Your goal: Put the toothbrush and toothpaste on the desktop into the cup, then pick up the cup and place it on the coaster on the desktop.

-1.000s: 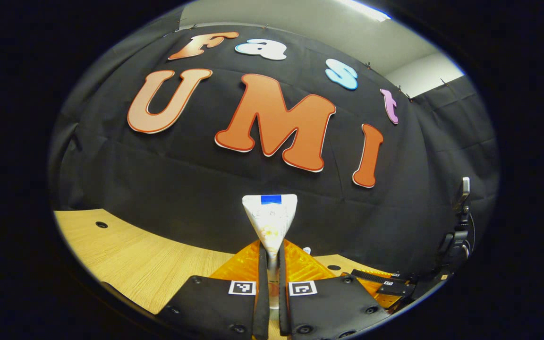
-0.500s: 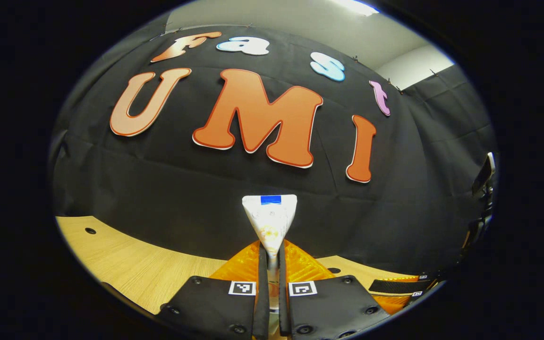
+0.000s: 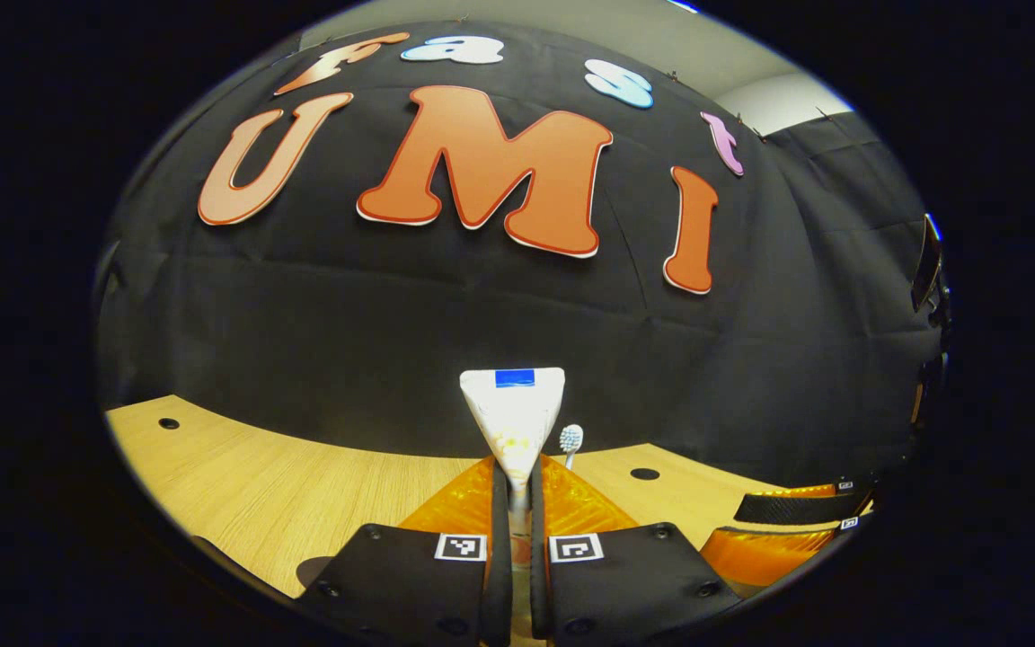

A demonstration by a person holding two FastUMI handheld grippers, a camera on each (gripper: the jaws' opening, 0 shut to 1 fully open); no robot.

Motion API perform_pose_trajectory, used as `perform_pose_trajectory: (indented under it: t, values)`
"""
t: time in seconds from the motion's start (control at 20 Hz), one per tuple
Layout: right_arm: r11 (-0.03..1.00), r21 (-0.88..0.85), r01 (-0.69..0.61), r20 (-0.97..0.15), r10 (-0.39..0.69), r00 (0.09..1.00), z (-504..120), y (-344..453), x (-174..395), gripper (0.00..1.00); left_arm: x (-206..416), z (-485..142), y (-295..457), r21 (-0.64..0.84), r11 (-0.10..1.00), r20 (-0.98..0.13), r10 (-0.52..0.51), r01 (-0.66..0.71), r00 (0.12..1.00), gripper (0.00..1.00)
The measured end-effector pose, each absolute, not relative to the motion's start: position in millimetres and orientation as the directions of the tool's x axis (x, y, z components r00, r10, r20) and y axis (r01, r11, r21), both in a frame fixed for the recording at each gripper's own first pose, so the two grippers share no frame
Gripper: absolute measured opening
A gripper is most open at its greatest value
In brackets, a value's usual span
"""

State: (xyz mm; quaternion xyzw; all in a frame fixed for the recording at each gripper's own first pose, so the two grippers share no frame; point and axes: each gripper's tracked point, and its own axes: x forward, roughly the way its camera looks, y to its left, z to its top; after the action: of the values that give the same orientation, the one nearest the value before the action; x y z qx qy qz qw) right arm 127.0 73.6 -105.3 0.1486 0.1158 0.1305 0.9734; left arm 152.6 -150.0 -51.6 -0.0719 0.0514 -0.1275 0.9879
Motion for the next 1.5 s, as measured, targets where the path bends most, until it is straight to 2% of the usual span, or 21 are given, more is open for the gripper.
perform_pose_trajectory:
  t: [0.2, 0.3, 0.35, 0.45, 0.5, 0.6, 0.65, 0.75, 0.85, 1.05, 1.2, 1.5]
  values:
    - [0.915, 0.336, -0.222, -0.215, 0.304, 0.928, -101, 85, 124, 0.80, 146, -64, -156, -0.126, 0.946, -0.152, -0.315, 0.298, 0.937, 0.18]
    - [0.913, 0.340, -0.226, -0.221, 0.311, 0.924, -97, 90, 123, 0.82, 141, -69, -153, -0.121, 0.945, -0.187, -0.324, 0.305, 0.928, 0.30]
    - [0.914, 0.336, -0.227, -0.225, 0.312, 0.923, -96, 92, 122, 0.83, 139, -67, -147, -0.124, 0.946, -0.186, -0.319, 0.300, 0.929, 0.43]
    - [0.919, 0.321, -0.229, -0.236, 0.312, 0.920, -94, 96, 122, 0.84, 135, -49, -138, -0.142, 0.942, -0.143, -0.323, 0.303, 0.936, 0.51]
    - [0.922, 0.311, -0.230, -0.244, 0.312, 0.918, -93, 99, 122, 0.84, 132, -39, -131, -0.134, 0.944, -0.126, -0.318, 0.302, 0.940, 0.51]
    - [0.932, 0.288, -0.220, -0.278, 0.301, 0.912, -96, 102, 124, 0.84, 126, -27, -118, -0.113, 0.950, -0.108, -0.302, 0.290, 0.947, 0.63]
    - [0.935, 0.280, -0.218, -0.299, 0.300, 0.906, -98, 105, 124, 0.84, 124, -24, -110, -0.105, 0.955, -0.105, -0.289, 0.279, 0.951, 0.74]
    - [0.931, 0.285, -0.229, -0.320, 0.318, 0.893, -98, 116, 124, 0.87, 118, -21, -94, -0.090, 0.965, -0.111, -0.255, 0.246, 0.960, 0.88]
    - [0.927, 0.289, -0.238, -0.348, 0.333, 0.876, -99, 127, 125, 0.88, 112, -18, -77, -0.089, 0.973, -0.114, -0.224, 0.215, 0.968, 0.95]
    - [0.943, 0.248, -0.224, -0.431, 0.314, 0.846, -109, 138, 134, 0.88, 99, -13, -47, -0.069, 0.984, -0.121, -0.174, 0.166, 0.977, 0.96]
    - [0.952, 0.233, -0.201, -0.518, 0.296, 0.802, -122, 143, 140, 0.88, 93, -10, -12, -0.023, 0.995, -0.113, -0.097, 0.095, 0.989, 0.97]
    - [0.957, 0.209, -0.201, -0.616, 0.289, 0.733, -126, 151, 145, 0.88, 75, -15, 34, -0.035, 0.999, -0.110, -0.024, 0.020, 0.994, 0.97]
